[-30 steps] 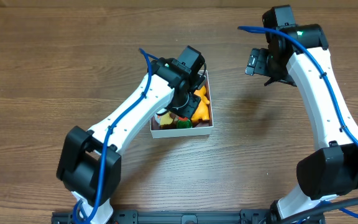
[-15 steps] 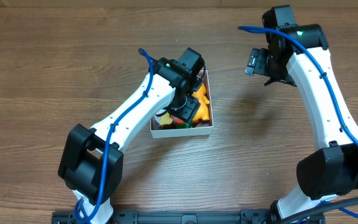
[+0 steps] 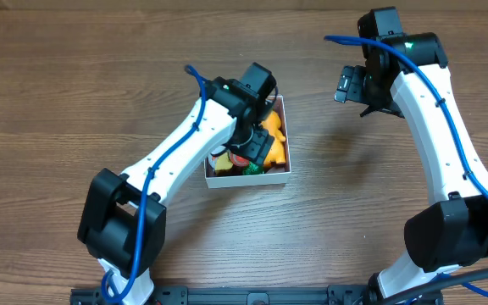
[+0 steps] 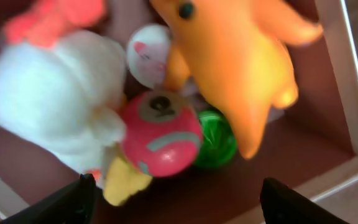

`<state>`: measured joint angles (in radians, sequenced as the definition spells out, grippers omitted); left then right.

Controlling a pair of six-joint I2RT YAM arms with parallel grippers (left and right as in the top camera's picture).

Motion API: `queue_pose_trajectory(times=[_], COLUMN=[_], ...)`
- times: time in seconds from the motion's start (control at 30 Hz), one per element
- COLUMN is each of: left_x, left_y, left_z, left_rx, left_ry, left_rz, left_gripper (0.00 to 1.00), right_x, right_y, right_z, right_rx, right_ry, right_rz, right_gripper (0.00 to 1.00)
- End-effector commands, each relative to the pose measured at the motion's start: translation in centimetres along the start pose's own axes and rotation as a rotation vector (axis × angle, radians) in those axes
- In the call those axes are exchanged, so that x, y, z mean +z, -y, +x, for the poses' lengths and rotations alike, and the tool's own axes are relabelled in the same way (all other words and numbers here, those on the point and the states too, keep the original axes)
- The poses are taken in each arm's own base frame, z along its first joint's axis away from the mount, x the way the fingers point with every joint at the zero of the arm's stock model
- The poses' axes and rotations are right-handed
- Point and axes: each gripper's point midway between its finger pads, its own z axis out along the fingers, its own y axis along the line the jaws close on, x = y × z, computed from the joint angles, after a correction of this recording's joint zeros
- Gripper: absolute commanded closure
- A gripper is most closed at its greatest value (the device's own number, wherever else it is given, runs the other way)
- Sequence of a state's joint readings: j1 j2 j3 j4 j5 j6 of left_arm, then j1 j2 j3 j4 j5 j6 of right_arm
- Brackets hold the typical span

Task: Pack container

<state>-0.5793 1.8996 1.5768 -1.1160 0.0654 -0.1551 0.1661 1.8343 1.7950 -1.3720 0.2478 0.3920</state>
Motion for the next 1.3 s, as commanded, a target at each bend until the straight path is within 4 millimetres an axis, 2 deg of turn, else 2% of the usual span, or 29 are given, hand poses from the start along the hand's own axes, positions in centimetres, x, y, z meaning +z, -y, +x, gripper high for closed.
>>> queue_pose_trajectory(times=[0.0,0.13,0.17,0.2,0.3,0.43,0.57,0.73,1.27], left_x=[-4.9,-9.6,-10.9,-11.6,-14.1,-15.7,-15.7,-15.7,-15.6], left_y=[-3.3,-8.2,-9.6,-10.5,-13.9,-17.8,-20.5,-22.1,-22.0], left_z=[-1.9,-2.0,-1.7,-1.5,-0.1,1.9,4.2,5.5,5.7], left_rx=[-0.203,-0.424,-0.465,-0.487,-0.580,-0.688,-0.780,-0.838,-0.840], left_ry=[0.171,0.312,0.346,0.364,0.413,0.434,0.393,0.374,0.365], left_rz=[-0.009,-0.063,-0.071,-0.075,-0.099,-0.135,-0.164,-0.180,-0.178], left_gripper=[0.15,0.12,0.09,0.00,0.00,0.00,0.00,0.00,0.00], right_x=[-1.5,-1.5,-1.5,-1.5,-1.5,-1.5,-1.5,-1.5,-1.5], right_y=[0.3,0.3,0.3,0.3,0.3,0.3,0.3,0.3,0.3], right_z=[-0.8,-0.8,-0.8,-0.8,-0.8,-0.8,-0.8,-0.8,-0.8], right_rx=[0.013,0.013,0.013,0.013,0.013,0.013,0.013,0.013,0.013], right_ry=[0.050,0.050,0.050,0.050,0.050,0.050,0.050,0.050,0.050], right_rz=[-0.010,-0.010,-0.010,-0.010,-0.010,-0.010,-0.010,-0.010,-0.010], right_gripper=[0.00,0.00,0.00,0.00,0.00,0.00,0.00,0.00,0.00])
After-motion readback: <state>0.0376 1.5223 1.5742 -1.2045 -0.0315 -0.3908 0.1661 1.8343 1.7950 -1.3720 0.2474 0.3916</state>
